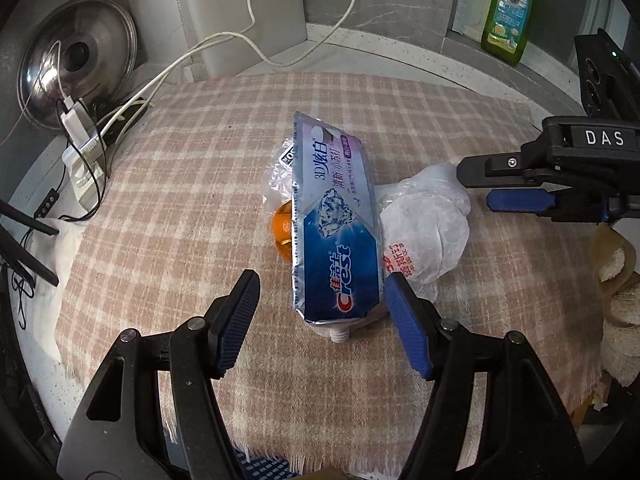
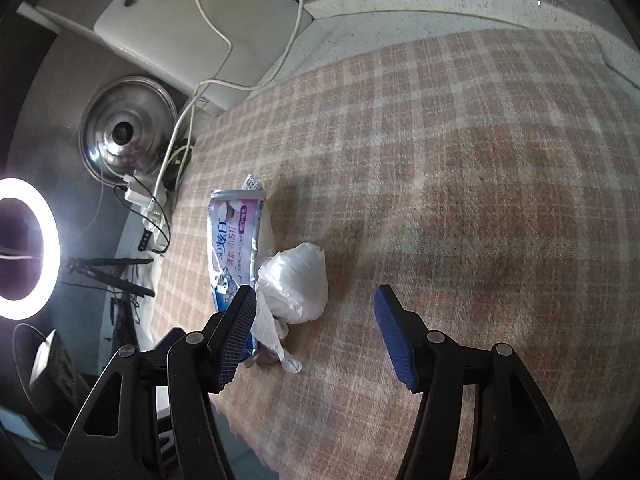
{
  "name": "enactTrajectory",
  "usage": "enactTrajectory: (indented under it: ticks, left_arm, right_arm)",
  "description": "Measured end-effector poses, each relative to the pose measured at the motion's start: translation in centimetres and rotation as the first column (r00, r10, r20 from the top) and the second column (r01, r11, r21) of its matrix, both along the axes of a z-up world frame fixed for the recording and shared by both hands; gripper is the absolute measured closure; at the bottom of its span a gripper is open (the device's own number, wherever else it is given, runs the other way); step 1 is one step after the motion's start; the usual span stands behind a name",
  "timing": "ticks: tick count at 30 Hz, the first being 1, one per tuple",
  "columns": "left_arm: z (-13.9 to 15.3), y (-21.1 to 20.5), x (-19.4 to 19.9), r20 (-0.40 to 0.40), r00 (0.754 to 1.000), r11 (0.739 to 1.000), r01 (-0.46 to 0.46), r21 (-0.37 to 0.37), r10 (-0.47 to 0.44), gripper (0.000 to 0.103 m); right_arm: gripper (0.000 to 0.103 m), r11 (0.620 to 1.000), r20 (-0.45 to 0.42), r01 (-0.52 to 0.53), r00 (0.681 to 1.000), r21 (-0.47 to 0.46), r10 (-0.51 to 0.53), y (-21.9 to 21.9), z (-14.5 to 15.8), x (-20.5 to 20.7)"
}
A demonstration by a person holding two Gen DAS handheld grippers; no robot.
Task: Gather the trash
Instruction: 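Move both tools back over the cloth toward the toothpaste box and bag, then grasp the Crest toothpaste box with the left tool while the right tool grasps the white plastic bag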
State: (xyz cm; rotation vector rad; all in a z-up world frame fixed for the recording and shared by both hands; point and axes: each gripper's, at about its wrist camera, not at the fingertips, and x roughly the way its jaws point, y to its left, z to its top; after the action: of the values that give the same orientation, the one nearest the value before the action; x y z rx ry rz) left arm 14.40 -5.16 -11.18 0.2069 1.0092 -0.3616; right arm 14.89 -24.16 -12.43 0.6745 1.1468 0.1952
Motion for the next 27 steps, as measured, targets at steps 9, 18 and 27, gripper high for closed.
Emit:
enactTrajectory:
  ticks: [9,18,27]
  left_arm:
    - [-1.7,-1.4,1.1,-0.035,0.999,0.998,0.016,0.066,-0.014,0.029]
    - [-2.8,-1.5,2.2,-0.069,0.998,0.998,0.016,0.057,-0.012,0.029]
    - [-2.9,-1.8,1.9,-0.047,0.999,0.998,0.026,0.061,-0.023,0.033]
  right_arm:
    - [0.043,0.999,-0.034,-0.005,0.999,0.051,0.007,0.2,-1.6,1.4]
    - [0.043,0.997,-0.056,-0.011,0.998,0.075,0.015,1.1,-2.5,2.6]
    - [0.043,0.994,-0.09,0.009,0.996,0.107,0.001,1.5,-3.2,3.4]
